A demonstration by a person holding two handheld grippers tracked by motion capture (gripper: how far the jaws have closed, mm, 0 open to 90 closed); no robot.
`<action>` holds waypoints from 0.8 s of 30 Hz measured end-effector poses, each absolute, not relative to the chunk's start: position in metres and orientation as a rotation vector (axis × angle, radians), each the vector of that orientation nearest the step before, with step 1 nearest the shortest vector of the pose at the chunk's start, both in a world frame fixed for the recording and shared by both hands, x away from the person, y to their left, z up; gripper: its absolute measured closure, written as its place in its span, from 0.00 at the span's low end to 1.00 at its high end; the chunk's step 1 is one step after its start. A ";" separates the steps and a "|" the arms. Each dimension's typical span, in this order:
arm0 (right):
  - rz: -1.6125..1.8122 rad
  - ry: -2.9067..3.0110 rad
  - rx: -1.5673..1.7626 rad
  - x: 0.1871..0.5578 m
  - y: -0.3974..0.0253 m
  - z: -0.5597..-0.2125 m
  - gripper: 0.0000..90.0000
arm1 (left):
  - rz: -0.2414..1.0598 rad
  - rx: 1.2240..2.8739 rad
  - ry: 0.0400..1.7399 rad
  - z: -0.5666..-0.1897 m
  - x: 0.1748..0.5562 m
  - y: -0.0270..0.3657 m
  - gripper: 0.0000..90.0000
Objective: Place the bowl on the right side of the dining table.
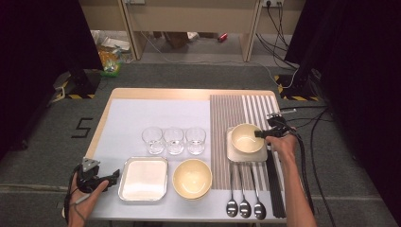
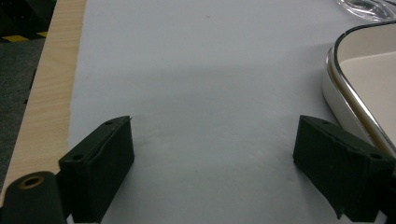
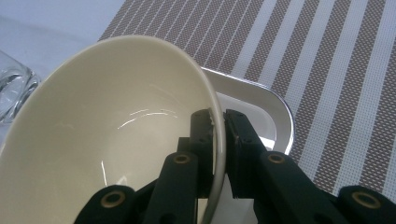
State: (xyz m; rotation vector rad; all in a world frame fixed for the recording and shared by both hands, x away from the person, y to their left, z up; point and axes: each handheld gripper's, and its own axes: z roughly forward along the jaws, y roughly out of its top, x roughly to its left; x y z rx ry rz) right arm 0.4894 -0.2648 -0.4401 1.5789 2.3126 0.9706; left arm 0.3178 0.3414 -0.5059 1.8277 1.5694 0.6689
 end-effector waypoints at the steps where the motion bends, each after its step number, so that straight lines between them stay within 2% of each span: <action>1: 0.969 2.311 1.591 0.490 -0.265 -0.441 0.92 | 0.670 1.828 1.570 -0.506 0.318 0.341 0.12; 24: 0.973 2.309 1.612 0.492 -0.268 -0.447 0.93 | 0.672 1.828 1.570 -0.506 0.318 0.341 0.12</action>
